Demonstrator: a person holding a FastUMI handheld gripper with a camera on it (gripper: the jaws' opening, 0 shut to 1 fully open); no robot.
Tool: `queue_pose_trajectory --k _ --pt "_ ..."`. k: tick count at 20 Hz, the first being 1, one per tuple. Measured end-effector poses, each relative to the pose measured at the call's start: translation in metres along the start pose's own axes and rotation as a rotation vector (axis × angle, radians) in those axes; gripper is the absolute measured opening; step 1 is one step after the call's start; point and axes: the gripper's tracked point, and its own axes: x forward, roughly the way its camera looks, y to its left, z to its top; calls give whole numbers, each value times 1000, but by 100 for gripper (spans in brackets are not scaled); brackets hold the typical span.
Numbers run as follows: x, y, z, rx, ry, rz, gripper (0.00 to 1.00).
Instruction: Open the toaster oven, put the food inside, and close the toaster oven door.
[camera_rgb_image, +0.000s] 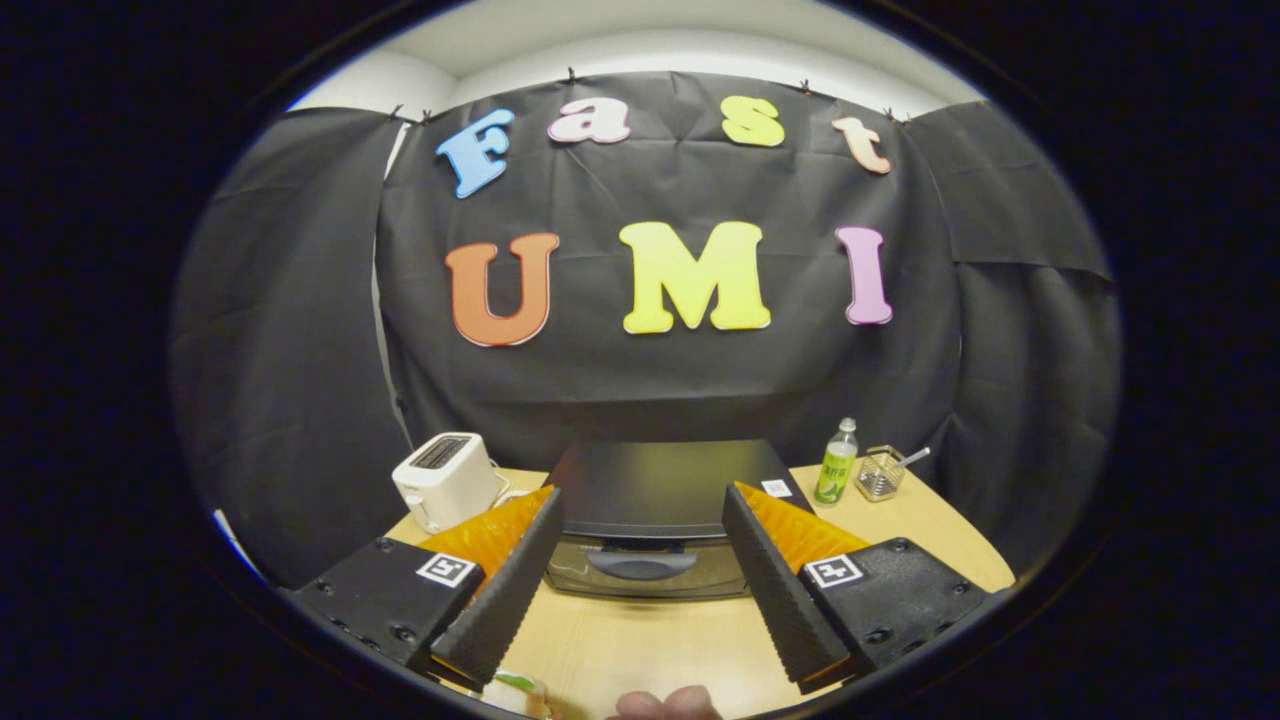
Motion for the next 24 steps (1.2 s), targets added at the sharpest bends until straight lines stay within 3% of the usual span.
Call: queue_pose_trajectory --k 11,16,23,24 --pt "110 -14 -66 -50 174 -27 100" --pt "127 -15 -87 -53 197 -48 100" --pt "125 -15 -98 -188 167 -79 100" --pt "123 -12 -104 -145 186 -69 100"
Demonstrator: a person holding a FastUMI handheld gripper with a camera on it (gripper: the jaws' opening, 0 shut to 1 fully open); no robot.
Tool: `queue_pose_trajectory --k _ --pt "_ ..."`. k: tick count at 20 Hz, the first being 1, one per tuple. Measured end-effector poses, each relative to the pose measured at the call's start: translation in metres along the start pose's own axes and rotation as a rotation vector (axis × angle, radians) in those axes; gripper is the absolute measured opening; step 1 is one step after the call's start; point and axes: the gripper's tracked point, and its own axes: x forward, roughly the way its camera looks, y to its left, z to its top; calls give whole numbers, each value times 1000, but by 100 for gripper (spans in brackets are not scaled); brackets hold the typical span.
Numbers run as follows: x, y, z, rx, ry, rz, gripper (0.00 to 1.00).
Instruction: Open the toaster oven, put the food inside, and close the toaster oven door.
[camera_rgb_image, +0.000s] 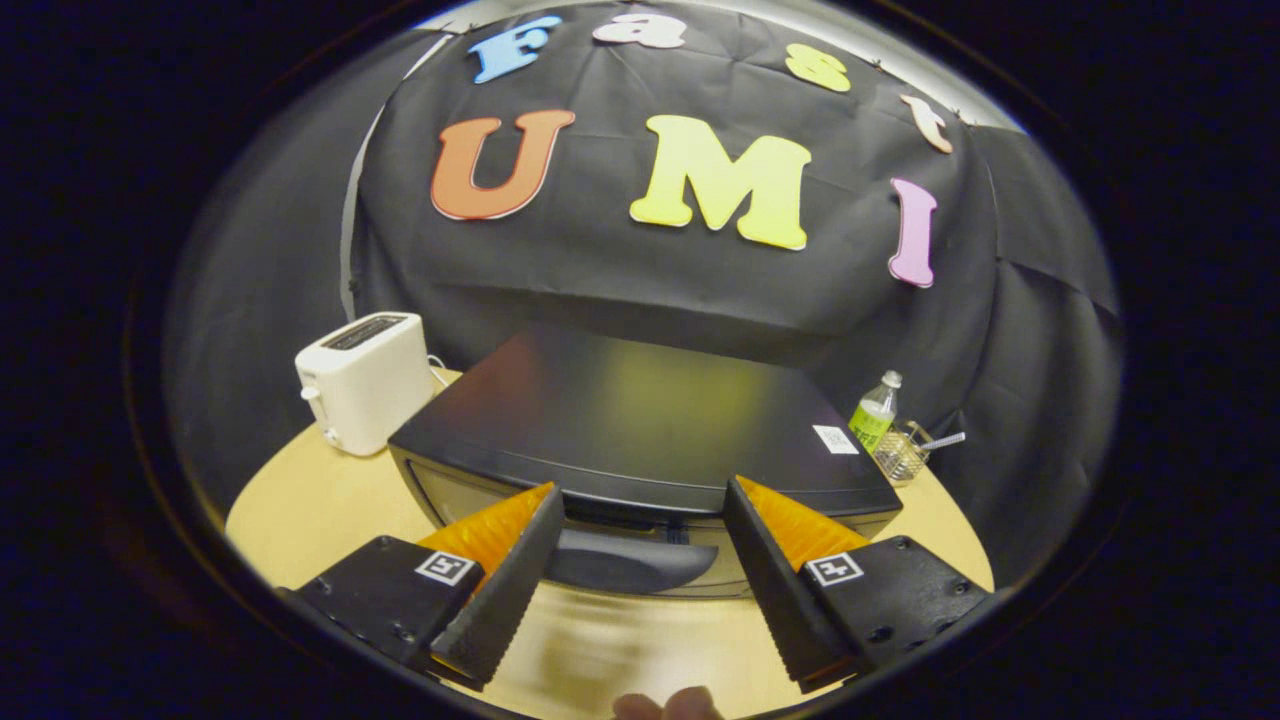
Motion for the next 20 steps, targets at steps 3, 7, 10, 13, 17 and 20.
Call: queue_pose_trajectory --k 3,7,10,13,17,20 --pt "1 -1 -6 131 8 17 100" --pt "-9 2 -16 142 54 27 100" --pt "-28 3 -32 121 89 29 100" --pt "-43 5 -53 106 112 15 100" --pt "-59 8 -80 97 158 31 100" --pt "-60 10 -98 105 198 39 100"
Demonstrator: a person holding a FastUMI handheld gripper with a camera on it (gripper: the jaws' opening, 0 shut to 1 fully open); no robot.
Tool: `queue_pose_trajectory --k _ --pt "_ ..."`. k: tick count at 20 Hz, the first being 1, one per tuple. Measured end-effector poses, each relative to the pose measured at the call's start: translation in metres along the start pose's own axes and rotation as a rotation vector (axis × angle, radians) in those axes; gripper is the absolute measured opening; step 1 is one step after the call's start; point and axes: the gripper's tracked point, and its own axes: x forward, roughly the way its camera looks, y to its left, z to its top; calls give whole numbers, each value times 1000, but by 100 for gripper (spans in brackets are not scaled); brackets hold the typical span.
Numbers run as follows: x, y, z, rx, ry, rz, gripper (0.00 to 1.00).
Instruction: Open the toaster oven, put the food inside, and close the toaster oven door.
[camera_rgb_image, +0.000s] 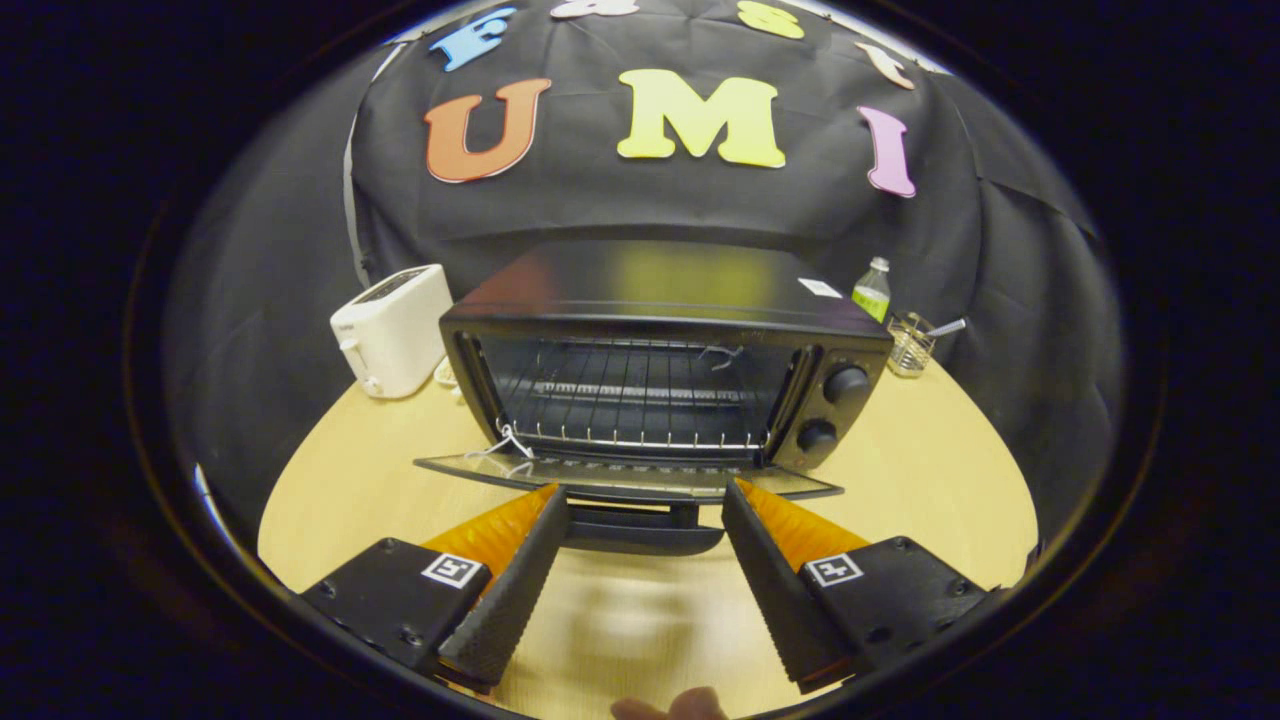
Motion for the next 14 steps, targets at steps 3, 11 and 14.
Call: queue_pose_trajectory --k 3,11,14 --pt "1 1 -24 27 66 12 100" --pt "-4 -2 -24 25 105 25 100" --pt "-16 -8 -18 2 107 34 100"
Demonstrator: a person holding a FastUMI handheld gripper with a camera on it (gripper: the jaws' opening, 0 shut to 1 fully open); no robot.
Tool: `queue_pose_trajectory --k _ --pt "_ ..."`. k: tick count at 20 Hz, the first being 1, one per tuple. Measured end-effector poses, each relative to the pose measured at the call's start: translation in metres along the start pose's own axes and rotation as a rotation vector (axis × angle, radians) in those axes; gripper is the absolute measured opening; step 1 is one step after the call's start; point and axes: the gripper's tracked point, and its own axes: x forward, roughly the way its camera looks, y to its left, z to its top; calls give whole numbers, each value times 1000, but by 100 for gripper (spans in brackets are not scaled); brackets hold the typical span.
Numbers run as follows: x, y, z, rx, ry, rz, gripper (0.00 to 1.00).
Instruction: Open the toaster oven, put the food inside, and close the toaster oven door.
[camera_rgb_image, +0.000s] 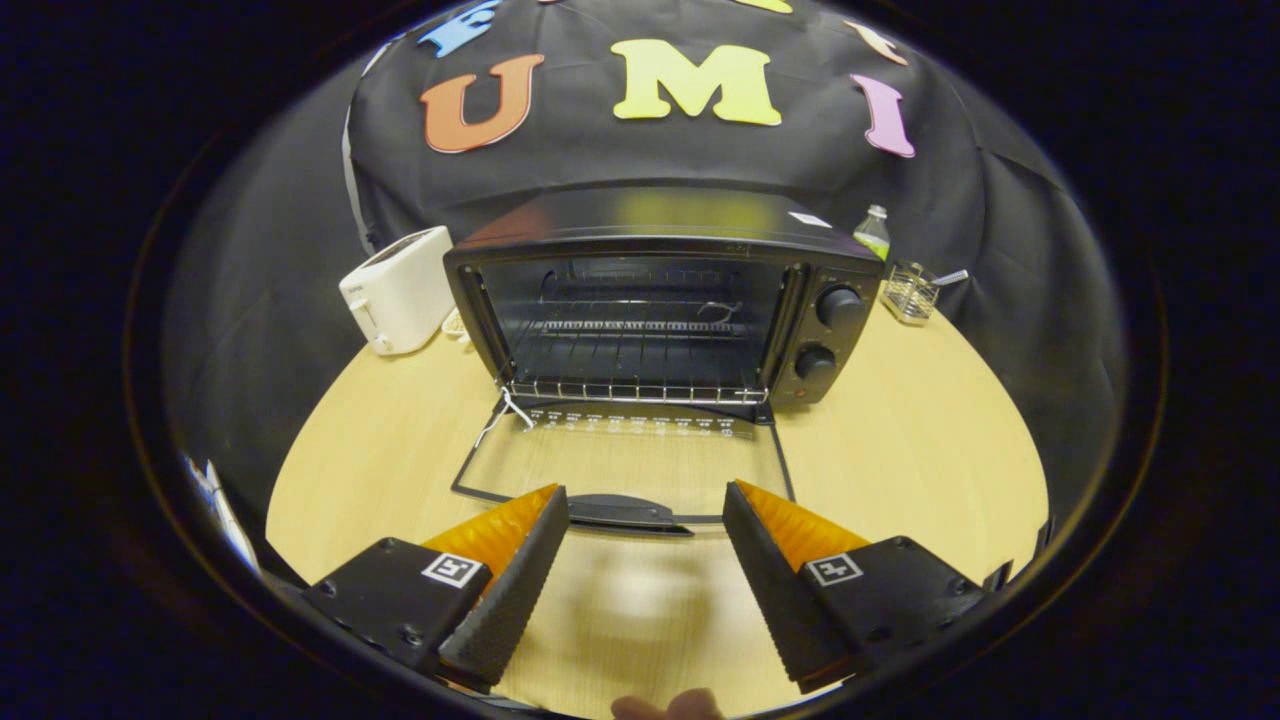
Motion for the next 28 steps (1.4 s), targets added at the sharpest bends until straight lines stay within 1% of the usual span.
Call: queue_pose_trajectory --k 2,7,8,11,13,15,18,19,22,25,28 --pt "-15 2 -2 -21 -1 24 100" --pt "-55 19 -1 -82 21 132 100" --pt "-62 25 -2 -80 41 161 100" --pt "-82 54 -13 -55 125 283 100" --pt "-91 75 -30 -4 210 364 100" --pt "-94 90 -44 37 272 412 100" --pt "-98 107 -66 66 359 481 100" --pt "-98 112 -73 73 386 496 100" --pt "-94 113 -84 89 431 492 100" --pt "-89 118 -97 124 483 507 100" --pt "-82 124 -108 210 551 519 100"
